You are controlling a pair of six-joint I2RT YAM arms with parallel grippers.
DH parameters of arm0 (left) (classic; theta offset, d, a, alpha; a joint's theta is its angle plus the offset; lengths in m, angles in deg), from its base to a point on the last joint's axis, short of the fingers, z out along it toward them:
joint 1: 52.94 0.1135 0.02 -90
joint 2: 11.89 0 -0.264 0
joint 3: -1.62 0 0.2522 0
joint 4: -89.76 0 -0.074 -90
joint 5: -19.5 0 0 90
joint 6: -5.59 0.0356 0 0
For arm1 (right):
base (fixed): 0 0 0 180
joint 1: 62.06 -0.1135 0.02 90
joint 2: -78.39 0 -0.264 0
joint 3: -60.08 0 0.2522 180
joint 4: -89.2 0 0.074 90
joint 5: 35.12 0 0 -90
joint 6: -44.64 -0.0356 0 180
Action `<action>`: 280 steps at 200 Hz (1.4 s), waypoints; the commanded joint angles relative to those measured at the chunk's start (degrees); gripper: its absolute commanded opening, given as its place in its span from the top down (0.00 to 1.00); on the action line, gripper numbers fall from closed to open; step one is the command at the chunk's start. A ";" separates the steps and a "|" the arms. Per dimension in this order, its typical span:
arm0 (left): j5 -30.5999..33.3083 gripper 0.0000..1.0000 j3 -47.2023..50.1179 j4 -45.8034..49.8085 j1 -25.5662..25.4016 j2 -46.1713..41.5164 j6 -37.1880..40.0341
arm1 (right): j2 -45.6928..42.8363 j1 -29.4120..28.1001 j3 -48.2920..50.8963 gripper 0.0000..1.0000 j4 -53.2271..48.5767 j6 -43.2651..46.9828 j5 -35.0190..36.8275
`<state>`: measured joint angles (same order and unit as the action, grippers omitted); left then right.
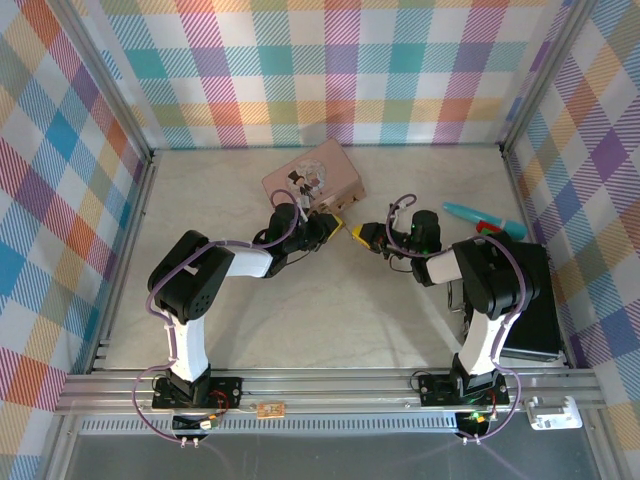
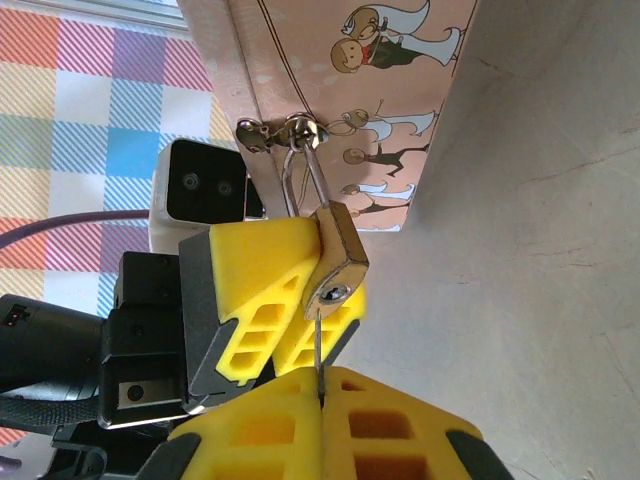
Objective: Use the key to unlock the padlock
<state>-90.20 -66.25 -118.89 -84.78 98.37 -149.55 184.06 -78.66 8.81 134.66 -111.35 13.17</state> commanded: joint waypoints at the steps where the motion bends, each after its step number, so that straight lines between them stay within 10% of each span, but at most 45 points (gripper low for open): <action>1: -1.37 1.00 -0.40 -5.32 0.39 -3.21 0.63 | 1.01 -0.27 -1.37 1.00 2.45 -0.53 -1.16; 280: 0.54 1.00 -1.35 -6.01 -3.87 -3.98 -1.63 | 5.10 -2.10 -4.28 1.00 2.73 -4.75 4.18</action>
<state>-87.12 -66.25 -118.80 -86.09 98.28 -149.99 189.11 -79.93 6.40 138.86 -115.83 13.89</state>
